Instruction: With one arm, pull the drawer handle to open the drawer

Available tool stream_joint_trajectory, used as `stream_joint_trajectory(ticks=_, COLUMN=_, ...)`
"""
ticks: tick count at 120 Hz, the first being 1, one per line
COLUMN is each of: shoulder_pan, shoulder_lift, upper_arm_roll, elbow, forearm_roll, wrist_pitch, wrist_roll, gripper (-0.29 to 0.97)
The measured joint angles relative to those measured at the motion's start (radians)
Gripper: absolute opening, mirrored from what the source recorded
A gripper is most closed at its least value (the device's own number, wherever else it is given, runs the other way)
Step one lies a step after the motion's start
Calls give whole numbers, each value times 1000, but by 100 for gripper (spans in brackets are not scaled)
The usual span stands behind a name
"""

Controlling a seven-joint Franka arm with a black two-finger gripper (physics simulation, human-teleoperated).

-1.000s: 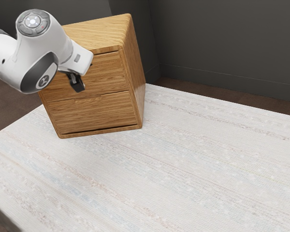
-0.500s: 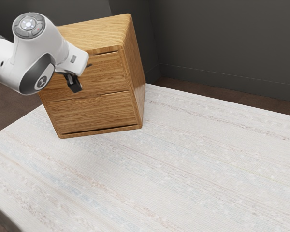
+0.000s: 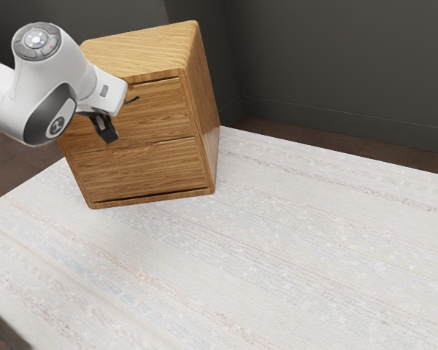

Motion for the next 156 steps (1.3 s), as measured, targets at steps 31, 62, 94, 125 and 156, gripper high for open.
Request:
stream_joint_trajectory(ticks=31, shoulder_pan=-31, shoulder_lift=-6, upper_arm_roll=-11, elbow=11, forearm_roll=42, wrist_pitch=-4, wrist_roll=-15, gripper=68)
stream_joint_trajectory(ticks=62, shoulder_pan=-54, shoulder_lift=1, upper_arm_roll=-7, elbow=16, forearm_roll=65, wrist_pitch=-2, wrist_roll=-25, gripper=68)
stream_joint_trajectory(ticks=94, shoulder_pan=-20, shoulder_lift=8, upper_arm_roll=-7, elbow=30, forearm_roll=84, wrist_pitch=-2, wrist_roll=-32, gripper=68)
stream_joint_trajectory(ticks=125, shoulder_pan=-8, shoulder_lift=25, upper_arm_roll=-9, elbow=30, forearm_roll=77, wrist_pitch=3, wrist_roll=-37, gripper=68)
stream_joint_trajectory(ticks=156, shoulder_pan=-25, shoulder_lift=30, upper_arm_roll=-9, elbow=27, forearm_roll=69, wrist_pitch=5, wrist_roll=-40, gripper=68)
